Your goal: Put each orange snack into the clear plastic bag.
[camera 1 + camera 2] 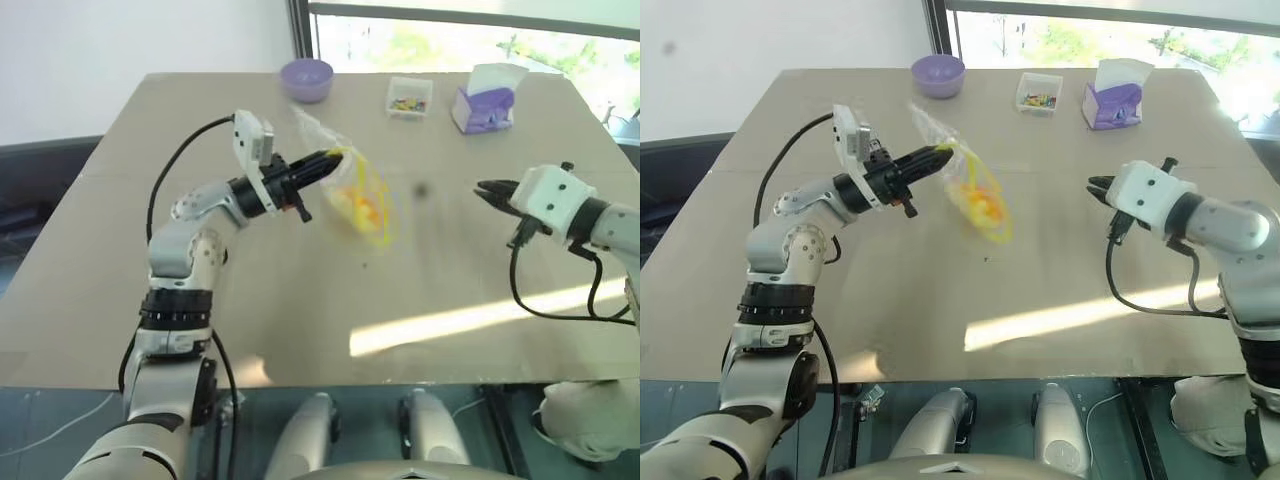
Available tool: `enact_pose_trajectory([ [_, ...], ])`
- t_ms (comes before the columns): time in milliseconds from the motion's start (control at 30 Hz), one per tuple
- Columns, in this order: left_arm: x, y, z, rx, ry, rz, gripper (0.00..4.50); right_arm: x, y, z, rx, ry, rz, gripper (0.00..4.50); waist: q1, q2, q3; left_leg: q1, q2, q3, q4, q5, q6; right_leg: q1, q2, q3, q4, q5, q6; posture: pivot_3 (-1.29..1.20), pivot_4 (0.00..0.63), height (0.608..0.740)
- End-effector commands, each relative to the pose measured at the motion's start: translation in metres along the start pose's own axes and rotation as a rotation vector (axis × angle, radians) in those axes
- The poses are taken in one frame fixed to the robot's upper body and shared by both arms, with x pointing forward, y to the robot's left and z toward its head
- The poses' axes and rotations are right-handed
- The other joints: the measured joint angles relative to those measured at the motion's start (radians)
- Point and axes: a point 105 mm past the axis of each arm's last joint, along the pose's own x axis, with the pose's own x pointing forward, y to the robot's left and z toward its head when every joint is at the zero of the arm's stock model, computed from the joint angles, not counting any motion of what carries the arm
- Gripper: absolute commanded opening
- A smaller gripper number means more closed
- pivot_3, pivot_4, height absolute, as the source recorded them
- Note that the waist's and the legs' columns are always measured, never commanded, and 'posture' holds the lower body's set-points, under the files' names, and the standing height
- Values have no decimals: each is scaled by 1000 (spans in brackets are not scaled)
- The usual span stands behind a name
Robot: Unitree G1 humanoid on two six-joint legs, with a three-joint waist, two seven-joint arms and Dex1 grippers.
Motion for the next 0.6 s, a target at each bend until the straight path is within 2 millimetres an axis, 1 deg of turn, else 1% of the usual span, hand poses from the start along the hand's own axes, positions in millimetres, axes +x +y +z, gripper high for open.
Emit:
enact_pose_trajectory([
  [33,0,-11,20,1,-64,-39,0,-6,-10,13,-38,-27,-23,245,2,0,0,0,0,0,0,0,0,0,0,0,0,0,0,0,150,740],
  [100,2,-11,19,8,-59,-28,0,-2,-4,13,-6,-47,-21,245,3,0,0,0,0,0,1,0,0,0,0,0,0,0,0,0,150,740],
  [167,3,-11,20,11,-63,-15,0,5,7,20,103,-116,-11,245,2,0,0,0,0,0,1,0,0,0,0,0,0,0,0,0,150,740],
  [233,5,-11,21,17,-68,0,0,11,22,22,156,-139,9,245,3,0,0,0,0,0,1,0,0,0,0,0,0,1,0,0,150,740],
  [267,6,-10,22,19,-71,9,0,14,30,22,180,-146,17,786,4,0,0,0,1,0,1,0,0,0,0,0,0,1,0,0,150,740],
  [300,7,-9,23,18,-76,17,0,16,37,23,199,-151,22,1051,6,0,0,0,1,0,1,0,0,0,0,0,0,1,0,0,150,740],
  [333,7,-9,23,18,-78,21,0,17,42,23,212,-154,20,1539,7,0,0,0,0,0,1,0,0,0,0,0,0,1,0,0,150,740],
  [433,10,-8,24,31,-70,37,0,20,50,21,277,-145,-22,2995,9,0,0,-1,0,0,1,0,0,0,-1,0,0,1,0,0,150,740],
  [500,11,-7,25,30,-73,42,0,21,59,19,284,-128,2,2995,9,0,0,0,0,0,2,0,0,0,-1,0,0,1,0,0,150,740],
  [600,12,-4,25,36,-68,56,0,23,67,19,283,-122,31,2995,9,0,0,0,0,0,2,0,0,0,0,0,0,1,0,0,150,740],
])
